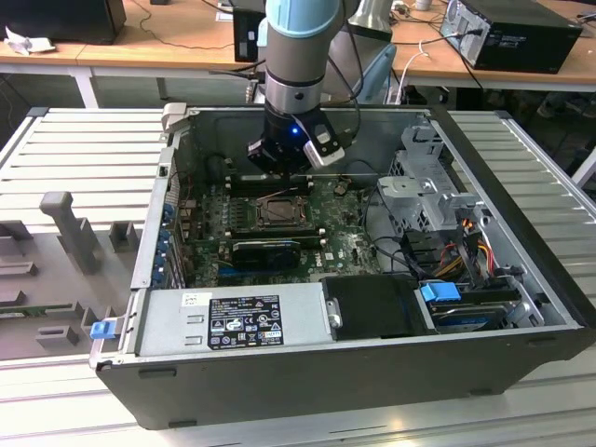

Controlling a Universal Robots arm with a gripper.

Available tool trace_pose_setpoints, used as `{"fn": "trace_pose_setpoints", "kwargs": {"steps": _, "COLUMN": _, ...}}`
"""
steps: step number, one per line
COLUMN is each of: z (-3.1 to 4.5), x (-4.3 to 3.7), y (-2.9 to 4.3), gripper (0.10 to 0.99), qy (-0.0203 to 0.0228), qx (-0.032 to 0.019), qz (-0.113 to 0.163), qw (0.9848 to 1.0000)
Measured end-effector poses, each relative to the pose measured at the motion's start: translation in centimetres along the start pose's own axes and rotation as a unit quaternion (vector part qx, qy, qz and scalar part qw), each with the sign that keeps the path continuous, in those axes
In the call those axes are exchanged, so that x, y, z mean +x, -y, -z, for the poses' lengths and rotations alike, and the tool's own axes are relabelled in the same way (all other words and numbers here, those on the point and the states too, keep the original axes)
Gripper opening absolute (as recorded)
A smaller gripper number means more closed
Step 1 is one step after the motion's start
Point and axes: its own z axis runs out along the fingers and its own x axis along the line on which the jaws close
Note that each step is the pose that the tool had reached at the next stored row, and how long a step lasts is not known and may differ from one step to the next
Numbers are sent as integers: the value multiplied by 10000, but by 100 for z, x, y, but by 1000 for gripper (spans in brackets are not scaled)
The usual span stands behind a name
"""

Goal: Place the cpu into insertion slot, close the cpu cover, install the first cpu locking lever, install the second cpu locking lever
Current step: 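Install the first cpu locking lever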

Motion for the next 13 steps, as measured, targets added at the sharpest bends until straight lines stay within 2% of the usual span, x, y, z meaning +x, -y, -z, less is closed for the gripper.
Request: {"fn": "trace_pose_setpoints", "kwargs": {"steps": 13, "z": -62, "x": -72, "y": 12, "gripper": 106, "qy": 0, "qx": 0, "qz": 0, "qw": 10000}}
